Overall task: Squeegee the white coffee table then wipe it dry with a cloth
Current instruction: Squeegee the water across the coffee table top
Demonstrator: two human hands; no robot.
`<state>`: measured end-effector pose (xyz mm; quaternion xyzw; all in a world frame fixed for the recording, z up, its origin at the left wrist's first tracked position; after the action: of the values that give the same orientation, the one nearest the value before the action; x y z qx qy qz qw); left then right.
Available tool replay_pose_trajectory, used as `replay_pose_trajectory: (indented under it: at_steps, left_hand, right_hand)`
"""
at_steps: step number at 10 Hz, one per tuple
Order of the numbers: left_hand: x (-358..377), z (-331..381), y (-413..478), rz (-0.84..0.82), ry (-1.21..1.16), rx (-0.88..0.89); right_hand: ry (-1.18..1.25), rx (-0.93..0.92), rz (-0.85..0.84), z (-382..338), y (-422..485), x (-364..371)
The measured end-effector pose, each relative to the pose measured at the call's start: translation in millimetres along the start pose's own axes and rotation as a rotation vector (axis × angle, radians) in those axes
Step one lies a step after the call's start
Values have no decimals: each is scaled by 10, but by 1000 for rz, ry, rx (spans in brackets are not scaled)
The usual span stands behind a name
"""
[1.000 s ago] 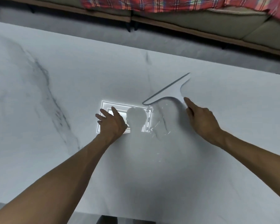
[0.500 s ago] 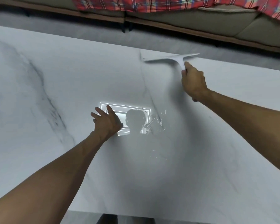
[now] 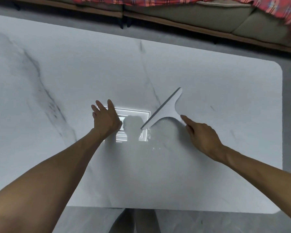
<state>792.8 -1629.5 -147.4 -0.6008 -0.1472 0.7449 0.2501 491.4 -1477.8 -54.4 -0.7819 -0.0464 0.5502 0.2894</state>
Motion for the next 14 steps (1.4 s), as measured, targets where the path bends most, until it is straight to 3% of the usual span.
replay_pose_trajectory:
  at_steps: [2,3,6,7,8,10,11,13,14]
  left_hand:
    - [155,-121,-608,3,-108,-22]
    - [298,-169,-787,-27,-151,-82]
    - [610,-271,-663,-91,-202,-183]
    - [611,-236,-667,-18,-220,-186]
    - [621,-228,-652,-28,-104,-129]
    - [429,-155,-754,-107,-77,-164]
    - [339,-126,-785,-80,-117,-185]
    - [173,-18,-1002,-135,-46,-132]
    - [147,38,-1390,-9,-138,-37]
  right_hand:
    - [-49,119,-66,261,-496,-111]
    - [-14,114,-15,126,-327,-236]
    - [494,253,125,-1122,1659,-652]
    - [408,230,99,-1310,1774,-567]
    - [210,31,108,-1341,1475,-303]
    - [-4,-320,-47,-647,435,228]
    - [-127,-392,-117,-230,39,307]
    - [-305,-381,-145,698,-478,141]
    - [-302,-289,-83,776,-602,-49]
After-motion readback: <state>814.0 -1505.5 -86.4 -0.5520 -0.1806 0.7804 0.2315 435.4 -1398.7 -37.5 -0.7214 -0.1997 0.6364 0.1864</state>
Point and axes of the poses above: each hand's wrist, its own y-axis towards the middle knuckle, its own x-axis out of the palm, z = x × y, the point moved 2 cm from there along y, towards the middle knuckle, and after that the axes turned 4 degrees about x, right-handed, at the moved point
